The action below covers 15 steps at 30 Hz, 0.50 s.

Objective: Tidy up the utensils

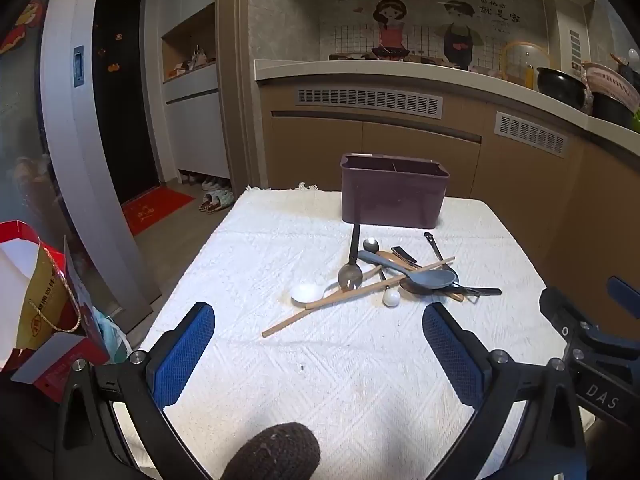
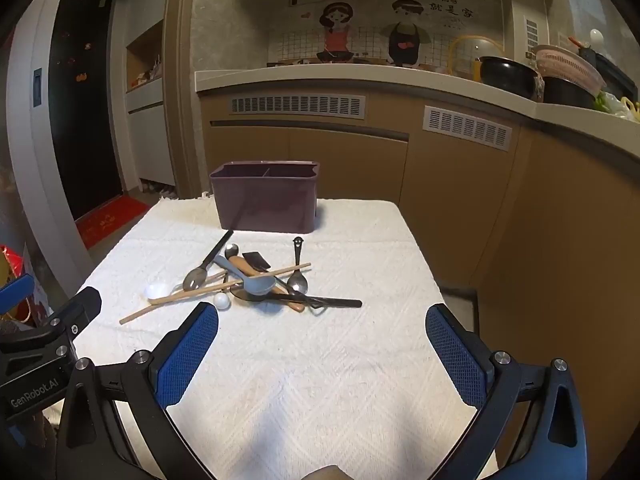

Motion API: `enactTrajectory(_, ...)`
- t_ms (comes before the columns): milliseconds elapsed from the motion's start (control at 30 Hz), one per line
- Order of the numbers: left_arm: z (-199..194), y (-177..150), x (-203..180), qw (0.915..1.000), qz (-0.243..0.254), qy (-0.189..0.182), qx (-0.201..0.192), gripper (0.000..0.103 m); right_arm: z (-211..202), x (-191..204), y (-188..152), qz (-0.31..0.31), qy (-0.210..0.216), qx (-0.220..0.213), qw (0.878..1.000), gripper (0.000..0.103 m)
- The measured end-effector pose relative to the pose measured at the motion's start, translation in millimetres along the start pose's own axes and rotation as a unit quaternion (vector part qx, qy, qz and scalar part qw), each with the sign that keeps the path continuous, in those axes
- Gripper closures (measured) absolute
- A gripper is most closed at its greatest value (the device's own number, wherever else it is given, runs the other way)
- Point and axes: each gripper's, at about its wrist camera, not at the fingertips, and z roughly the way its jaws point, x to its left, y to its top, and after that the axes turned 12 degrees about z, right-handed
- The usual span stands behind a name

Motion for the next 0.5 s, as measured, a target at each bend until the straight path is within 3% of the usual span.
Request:
enactTrajectory(267,6.4,-16.2,-10.6,1.0,-0.004,0.0,0.005,0.0,5.2,-3.7,-4.6,-0.003,0.001,0.002,1.0,0.0)
enactTrajectory(500,3.8,-5.9,-5.3,0.9997,-0.008,-0.014,0.017,0.0,3.3,-1.4,3.3,-0.001,-0.006,0.008,1.0,0.0)
